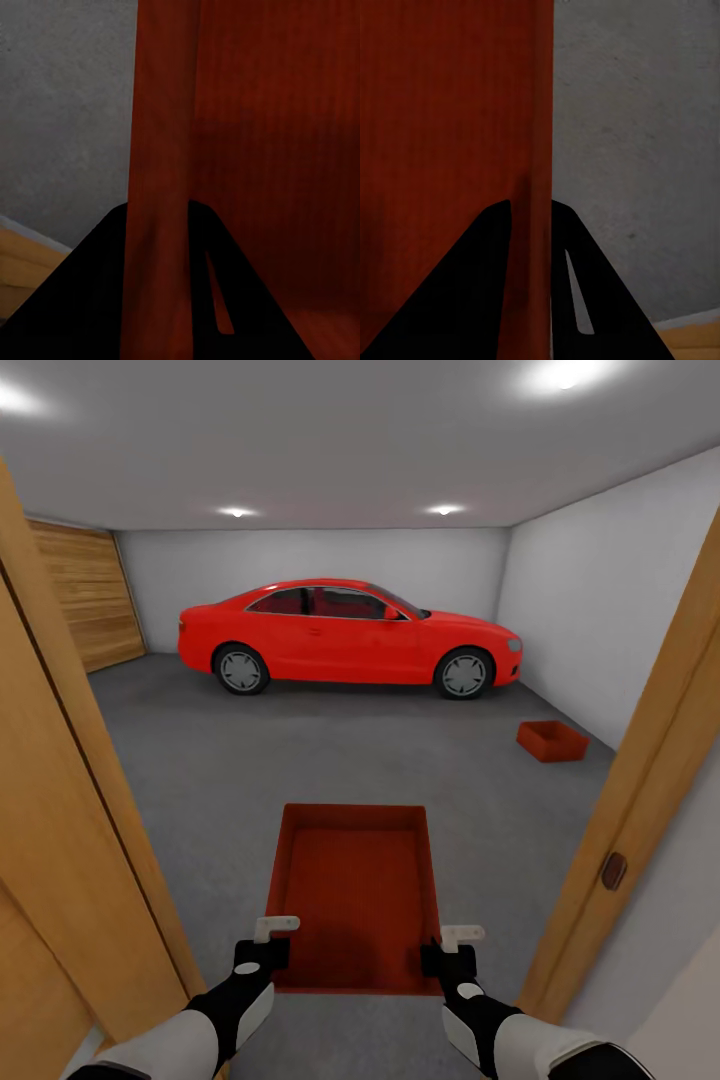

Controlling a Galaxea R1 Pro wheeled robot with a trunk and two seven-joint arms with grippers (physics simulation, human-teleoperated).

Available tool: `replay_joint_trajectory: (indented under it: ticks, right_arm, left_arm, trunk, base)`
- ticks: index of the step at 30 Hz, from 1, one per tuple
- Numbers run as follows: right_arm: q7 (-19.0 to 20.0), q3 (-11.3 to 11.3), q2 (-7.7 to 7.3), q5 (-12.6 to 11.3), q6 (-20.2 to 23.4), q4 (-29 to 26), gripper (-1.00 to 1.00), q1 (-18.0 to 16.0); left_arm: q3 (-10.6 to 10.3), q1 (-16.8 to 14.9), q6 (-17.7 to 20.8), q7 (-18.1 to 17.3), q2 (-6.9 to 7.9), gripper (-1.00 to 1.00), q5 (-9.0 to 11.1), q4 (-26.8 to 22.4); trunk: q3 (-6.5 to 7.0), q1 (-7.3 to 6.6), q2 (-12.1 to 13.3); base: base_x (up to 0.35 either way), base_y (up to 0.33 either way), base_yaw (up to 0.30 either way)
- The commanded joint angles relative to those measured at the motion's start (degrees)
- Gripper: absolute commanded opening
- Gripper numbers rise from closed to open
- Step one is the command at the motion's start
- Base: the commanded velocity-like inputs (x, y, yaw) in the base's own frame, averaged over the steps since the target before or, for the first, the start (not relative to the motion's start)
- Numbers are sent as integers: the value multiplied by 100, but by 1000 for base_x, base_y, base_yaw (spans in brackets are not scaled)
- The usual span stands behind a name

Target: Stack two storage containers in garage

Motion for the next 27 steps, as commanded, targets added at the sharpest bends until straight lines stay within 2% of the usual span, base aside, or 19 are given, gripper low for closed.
replay_joint_trajectory:
  ticks: [1,11,27]
  right_arm:
    - [9,-207,-75,88,6,14,-100,-2]
    - [9,-207,-75,88,7,15,-100,-2]
    - [9,-207,-75,88,7,15,-100,-2]
  left_arm:
    - [259,-13,3,49,452,-100,486,-29]
    - [262,-9,3,65,446,-100,486,-26]
    - [265,-6,3,84,454,-100,482,-22]
  trunk:
    - [-7,1,-5]
    - [-7,1,-5]
    - [-7,1,-5]
  base:
    - [23,13,0]
    - [27,3,0]
    - [302,0,0]
